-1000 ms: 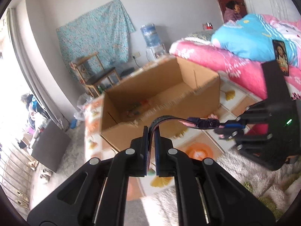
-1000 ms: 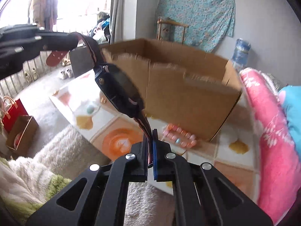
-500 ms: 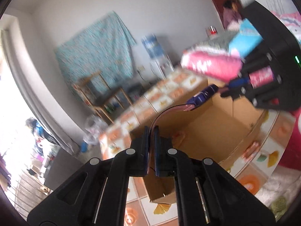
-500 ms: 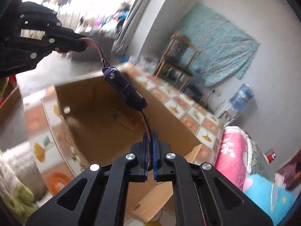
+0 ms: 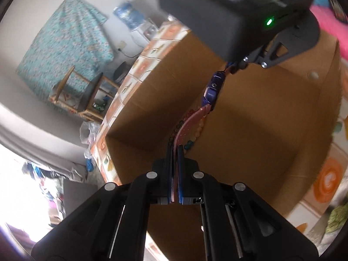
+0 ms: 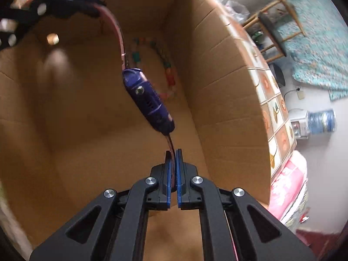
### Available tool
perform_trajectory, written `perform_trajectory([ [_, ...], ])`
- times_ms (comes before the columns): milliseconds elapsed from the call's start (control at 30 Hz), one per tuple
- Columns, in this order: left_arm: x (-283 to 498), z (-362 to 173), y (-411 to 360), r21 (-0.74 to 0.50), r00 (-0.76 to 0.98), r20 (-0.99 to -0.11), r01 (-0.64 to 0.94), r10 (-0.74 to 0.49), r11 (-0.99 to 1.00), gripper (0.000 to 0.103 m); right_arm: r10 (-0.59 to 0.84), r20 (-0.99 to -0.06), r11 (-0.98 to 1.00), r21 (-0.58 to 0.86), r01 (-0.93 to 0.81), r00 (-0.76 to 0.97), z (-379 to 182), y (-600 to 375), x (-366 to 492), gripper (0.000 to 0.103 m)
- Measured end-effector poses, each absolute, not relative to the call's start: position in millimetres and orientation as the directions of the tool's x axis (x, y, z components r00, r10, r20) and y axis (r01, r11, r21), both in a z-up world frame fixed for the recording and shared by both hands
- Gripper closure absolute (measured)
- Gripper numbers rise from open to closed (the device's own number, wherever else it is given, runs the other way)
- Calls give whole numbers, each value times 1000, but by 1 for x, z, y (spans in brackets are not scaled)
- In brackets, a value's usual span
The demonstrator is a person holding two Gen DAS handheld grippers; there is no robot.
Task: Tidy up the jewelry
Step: 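Lower the smartwatch into the box with both grippers holding the strap, then open the right gripper while the left gripper releases the strap inside the box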
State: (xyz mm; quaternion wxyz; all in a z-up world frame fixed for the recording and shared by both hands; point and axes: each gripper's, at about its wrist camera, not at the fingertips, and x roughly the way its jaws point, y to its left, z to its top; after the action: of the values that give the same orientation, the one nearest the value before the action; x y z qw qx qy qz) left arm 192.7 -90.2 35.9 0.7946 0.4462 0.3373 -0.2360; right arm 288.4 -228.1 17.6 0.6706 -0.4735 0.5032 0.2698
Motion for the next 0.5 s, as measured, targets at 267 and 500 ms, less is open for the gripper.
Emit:
perform_trajectory([
  [267, 188, 5, -113, 664, 705, -707, 686, -47, 298, 99, -177, -923, 378, -385, -842, 342, 10, -236, 307, 97],
  [500, 205, 2, -110, 549, 587, -809, 771, -24, 323, 94, -144, -943, 428, -332, -840, 300, 24, -250, 307, 89],
])
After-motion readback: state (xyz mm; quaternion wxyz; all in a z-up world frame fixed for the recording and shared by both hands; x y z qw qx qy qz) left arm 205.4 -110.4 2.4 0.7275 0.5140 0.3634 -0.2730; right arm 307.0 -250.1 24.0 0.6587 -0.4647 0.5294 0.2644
